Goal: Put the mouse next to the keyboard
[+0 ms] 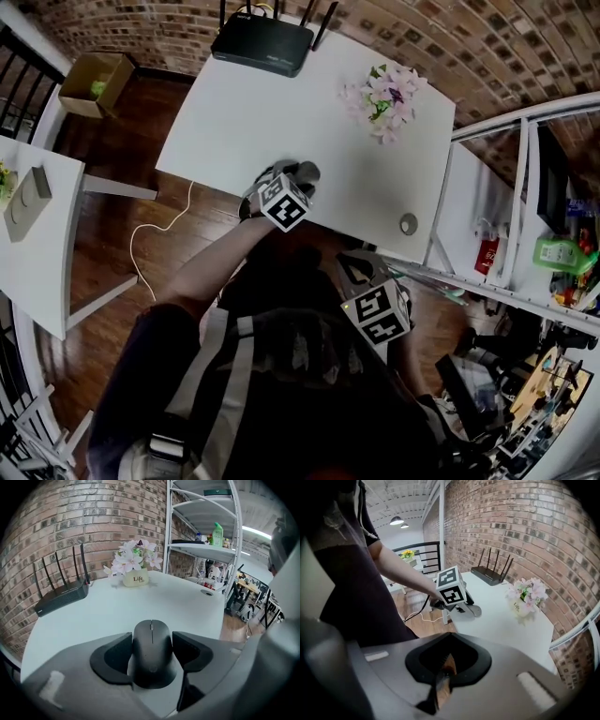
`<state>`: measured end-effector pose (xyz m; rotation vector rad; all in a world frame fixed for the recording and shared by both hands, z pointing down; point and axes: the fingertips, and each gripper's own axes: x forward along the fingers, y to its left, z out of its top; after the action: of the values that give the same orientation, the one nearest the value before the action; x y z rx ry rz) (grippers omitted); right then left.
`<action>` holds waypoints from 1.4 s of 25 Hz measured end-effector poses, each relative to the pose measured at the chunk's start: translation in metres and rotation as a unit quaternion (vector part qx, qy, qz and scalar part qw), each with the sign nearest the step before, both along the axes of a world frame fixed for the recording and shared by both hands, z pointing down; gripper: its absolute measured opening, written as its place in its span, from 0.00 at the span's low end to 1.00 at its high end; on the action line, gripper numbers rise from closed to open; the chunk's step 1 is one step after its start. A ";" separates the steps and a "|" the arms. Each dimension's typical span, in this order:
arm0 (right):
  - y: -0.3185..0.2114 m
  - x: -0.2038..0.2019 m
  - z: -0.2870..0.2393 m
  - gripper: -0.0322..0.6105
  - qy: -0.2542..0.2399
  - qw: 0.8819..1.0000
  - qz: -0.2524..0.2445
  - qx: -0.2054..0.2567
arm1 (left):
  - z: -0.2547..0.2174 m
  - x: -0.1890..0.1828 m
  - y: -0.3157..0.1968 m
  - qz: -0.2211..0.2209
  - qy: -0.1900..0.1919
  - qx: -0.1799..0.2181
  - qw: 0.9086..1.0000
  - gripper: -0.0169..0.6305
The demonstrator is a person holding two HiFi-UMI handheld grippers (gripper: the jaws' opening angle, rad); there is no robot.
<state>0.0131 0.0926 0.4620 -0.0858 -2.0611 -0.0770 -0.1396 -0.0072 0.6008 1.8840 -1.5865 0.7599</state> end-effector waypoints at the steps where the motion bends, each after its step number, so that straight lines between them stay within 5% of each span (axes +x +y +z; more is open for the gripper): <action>1: 0.001 -0.001 0.000 0.06 -0.001 1.000 -0.003 -0.002 | 0.000 -0.002 0.002 -0.003 -0.001 -0.002 1.000 0.45; 16: -0.015 -0.029 0.011 0.06 -0.051 0.993 -0.093 -0.056 | 0.011 -0.017 0.017 -0.056 -0.017 -0.049 0.997 0.45; 29: -0.027 -0.009 0.022 0.06 -0.066 0.979 -0.158 -0.111 | 0.015 -0.048 0.044 -0.142 -0.015 -0.087 0.986 0.45; 35: -0.032 -0.004 0.022 0.06 -0.073 0.981 -0.145 -0.110 | 0.012 -0.055 0.047 -0.143 -0.018 -0.097 0.985 0.45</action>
<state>0.0089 0.0608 0.4839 -0.5310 -2.1835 -0.0358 -0.1948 0.0398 0.6131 1.4731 -1.6921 0.7923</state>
